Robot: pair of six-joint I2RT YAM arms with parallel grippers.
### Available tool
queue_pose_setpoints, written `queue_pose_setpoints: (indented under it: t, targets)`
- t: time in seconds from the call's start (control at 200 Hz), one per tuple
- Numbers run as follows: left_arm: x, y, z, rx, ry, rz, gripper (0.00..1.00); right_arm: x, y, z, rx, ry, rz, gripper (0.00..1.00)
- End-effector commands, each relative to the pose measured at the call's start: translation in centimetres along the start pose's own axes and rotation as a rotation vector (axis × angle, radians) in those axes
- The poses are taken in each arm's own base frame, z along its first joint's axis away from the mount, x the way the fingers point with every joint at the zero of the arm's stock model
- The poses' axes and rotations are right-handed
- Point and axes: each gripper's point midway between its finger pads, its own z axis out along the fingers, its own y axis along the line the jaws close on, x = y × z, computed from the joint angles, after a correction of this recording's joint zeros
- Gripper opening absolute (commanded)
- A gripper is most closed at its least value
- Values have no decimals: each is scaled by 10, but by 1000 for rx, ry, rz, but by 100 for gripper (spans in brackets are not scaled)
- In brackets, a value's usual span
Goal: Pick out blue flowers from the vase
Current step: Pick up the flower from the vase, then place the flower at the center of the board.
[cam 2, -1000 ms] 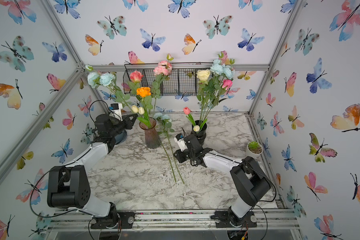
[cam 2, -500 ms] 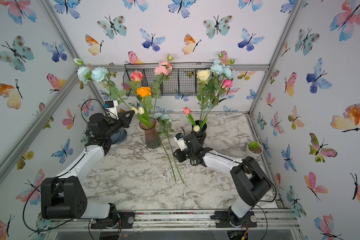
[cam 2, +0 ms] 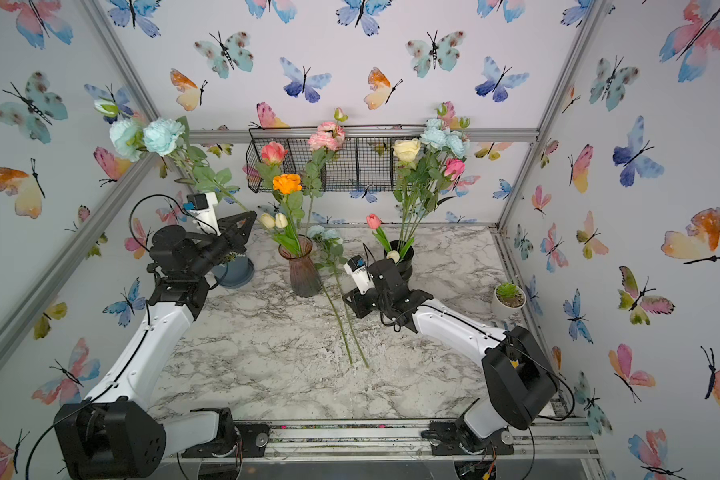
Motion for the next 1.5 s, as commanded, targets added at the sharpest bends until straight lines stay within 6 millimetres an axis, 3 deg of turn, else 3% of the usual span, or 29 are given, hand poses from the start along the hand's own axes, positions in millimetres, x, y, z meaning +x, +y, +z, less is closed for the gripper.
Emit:
queue_pose_setpoints:
  t: [0.0,0.185,0.335,0.616,0.786,0.826,1.051,1.266,1.497]
  targets:
    - [-43,-33,-21,51,-86,38,3,-20,5,-19,24,-35,-52,26]
    - [-70,-65,-41,102,-127,60,3,-42,16,-40,14,-88,-86,27]
    - [-70,-88,-53,152,-120,55,3,-51,36,-57,-20,-127,-138,27]
    - [-35,-128,-57,252,-43,39,3,-58,71,-82,2,-171,-248,28]
    - [16,-153,-56,316,49,24,3,-68,91,-99,-39,-232,-268,29]
    - [27,-151,-54,291,61,16,3,-68,93,-101,-43,-239,-271,29]
    - [75,-165,-53,325,143,-27,3,-68,94,-93,-55,-252,-238,29]
    - [96,-165,-53,322,191,-32,3,-66,99,-82,-89,-266,-207,29]
    - [106,-166,-45,319,212,-34,3,-55,102,-66,-118,-231,-197,30]
